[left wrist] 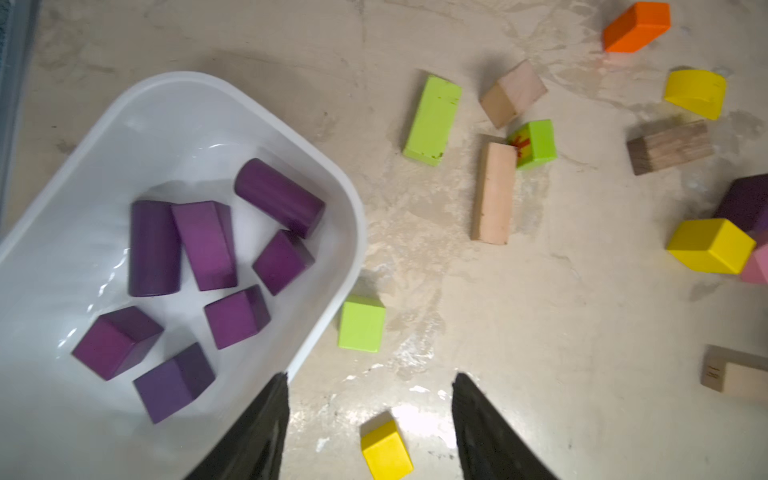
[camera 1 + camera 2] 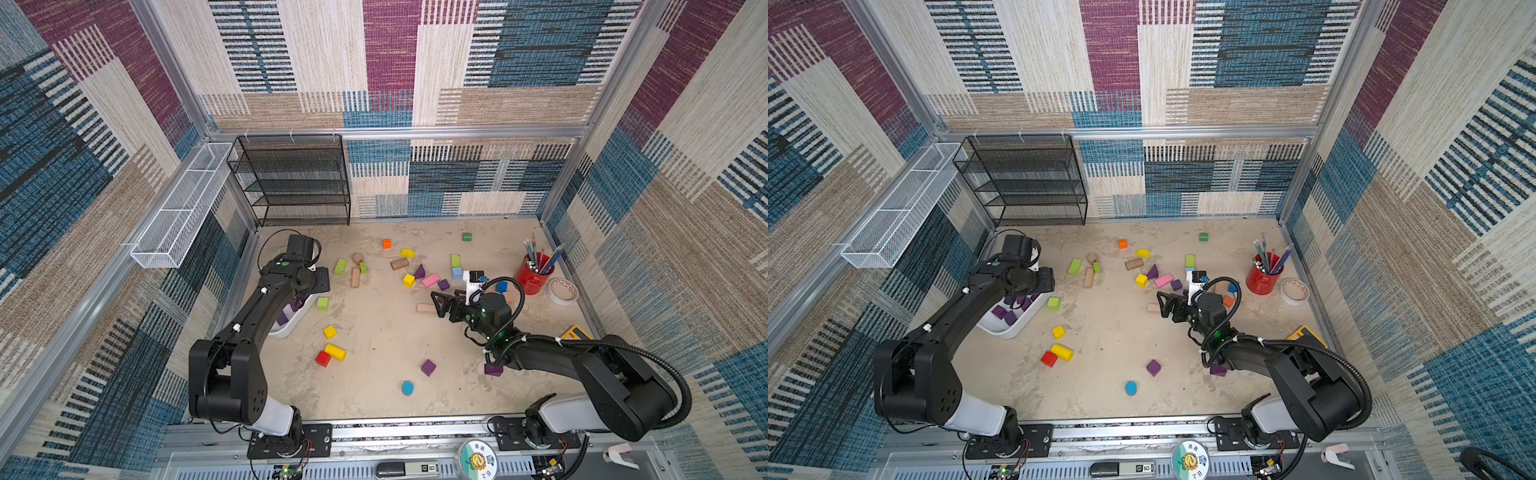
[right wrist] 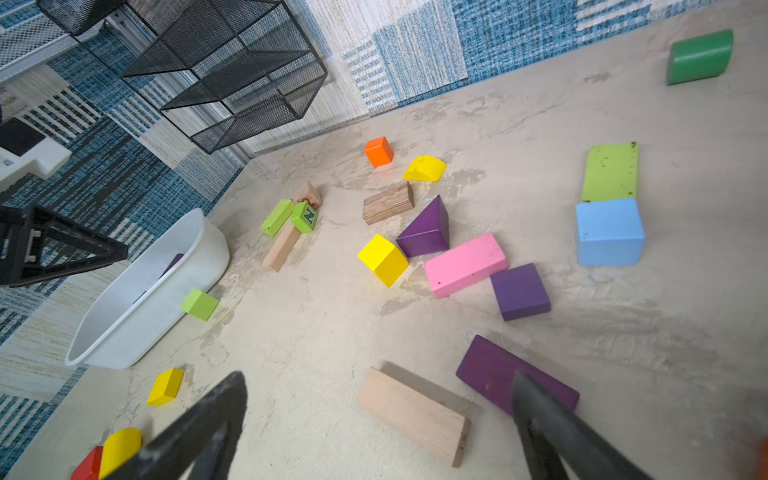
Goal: Pick purple bricks into the storage bin
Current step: Place the building block in the storage box, then pick up the storage box at the center of the board.
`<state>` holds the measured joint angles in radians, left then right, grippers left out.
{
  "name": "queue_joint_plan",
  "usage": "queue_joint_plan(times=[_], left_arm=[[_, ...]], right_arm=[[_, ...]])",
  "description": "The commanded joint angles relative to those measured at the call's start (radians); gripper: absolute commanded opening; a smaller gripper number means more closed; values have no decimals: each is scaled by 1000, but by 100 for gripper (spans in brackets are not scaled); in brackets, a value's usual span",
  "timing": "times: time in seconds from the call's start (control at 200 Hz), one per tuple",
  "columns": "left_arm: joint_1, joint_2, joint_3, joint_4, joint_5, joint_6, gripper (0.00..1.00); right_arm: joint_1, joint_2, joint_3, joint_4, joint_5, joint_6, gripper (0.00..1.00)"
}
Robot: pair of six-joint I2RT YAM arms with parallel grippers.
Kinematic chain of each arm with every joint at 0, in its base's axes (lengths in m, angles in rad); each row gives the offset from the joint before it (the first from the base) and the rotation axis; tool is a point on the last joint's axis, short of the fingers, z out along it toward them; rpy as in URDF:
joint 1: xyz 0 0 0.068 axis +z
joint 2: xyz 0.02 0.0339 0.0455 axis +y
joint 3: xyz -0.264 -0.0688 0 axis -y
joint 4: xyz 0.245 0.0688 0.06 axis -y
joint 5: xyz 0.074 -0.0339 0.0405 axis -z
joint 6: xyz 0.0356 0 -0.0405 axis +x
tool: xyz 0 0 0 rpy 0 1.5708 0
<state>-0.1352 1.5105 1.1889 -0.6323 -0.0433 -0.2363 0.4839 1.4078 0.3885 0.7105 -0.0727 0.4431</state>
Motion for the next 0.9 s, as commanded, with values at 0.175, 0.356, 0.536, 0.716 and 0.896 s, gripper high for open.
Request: queue_joint_plan(times=[0.175, 0.356, 0.536, 0.716, 0.896], left_arm=[[-102, -4, -5, 39, 87, -61, 63], [-169, -10, -6, 49, 122, -82, 62], [-197, -19, -12, 71, 191, -108, 62], [-213, -40, -32, 96, 206, -127, 62], [-249, -32, -35, 100, 201, -133, 61]], right_arm=[[1, 42, 25, -38, 113, -33, 100], [1, 64, 33, -62, 148, -35, 100], [3, 94, 36, -86, 179, -29, 99], [10, 86, 58, -172, 228, 1, 100], [16, 18, 119, -374, 287, 68, 100]])
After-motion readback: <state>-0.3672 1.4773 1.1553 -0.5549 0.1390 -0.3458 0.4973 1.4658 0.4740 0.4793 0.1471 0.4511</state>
